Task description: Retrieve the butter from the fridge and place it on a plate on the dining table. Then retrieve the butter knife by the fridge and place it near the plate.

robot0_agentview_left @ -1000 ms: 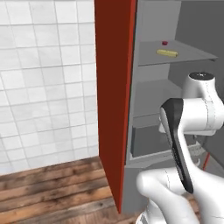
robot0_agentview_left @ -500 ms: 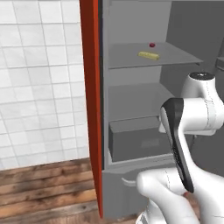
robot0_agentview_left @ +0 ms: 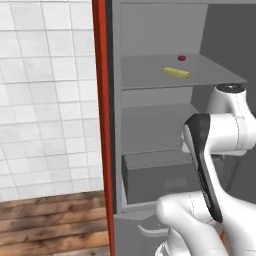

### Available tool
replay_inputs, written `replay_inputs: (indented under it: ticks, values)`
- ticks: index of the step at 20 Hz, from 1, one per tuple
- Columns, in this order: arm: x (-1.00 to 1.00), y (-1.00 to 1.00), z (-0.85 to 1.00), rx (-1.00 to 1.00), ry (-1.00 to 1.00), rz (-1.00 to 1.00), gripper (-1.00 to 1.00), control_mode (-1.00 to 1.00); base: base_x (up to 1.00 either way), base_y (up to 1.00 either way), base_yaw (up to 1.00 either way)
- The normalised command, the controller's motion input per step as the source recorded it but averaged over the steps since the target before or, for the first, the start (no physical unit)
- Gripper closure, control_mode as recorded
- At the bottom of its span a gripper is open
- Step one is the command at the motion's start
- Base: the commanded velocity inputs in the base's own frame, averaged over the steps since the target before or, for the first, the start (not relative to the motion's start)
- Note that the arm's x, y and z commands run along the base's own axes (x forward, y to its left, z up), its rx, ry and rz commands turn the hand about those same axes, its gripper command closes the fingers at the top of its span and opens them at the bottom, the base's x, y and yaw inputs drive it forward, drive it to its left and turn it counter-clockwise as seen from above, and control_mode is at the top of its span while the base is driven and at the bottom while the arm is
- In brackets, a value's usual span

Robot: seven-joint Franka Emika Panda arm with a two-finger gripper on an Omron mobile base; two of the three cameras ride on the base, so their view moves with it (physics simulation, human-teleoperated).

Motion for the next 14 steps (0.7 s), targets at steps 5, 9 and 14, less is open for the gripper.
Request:
replay_inputs:
  ticks: [5, 9, 14]
  values:
    - [0.0, 0.0, 0.0, 0.0, 0.0, 0.0, -1.0, 1.0, 0.51, -0.35, 0.02]
    - [0.0, 0.0, 0.0, 0.0, 0.0, 0.0, -1.0, 1.0, 0.59, -0.01, -0.06]
    - [0.0, 0.0, 0.0, 0.0, 0.0, 0.0, -1.0, 1.0, 0.39, -0.27, -0.03]
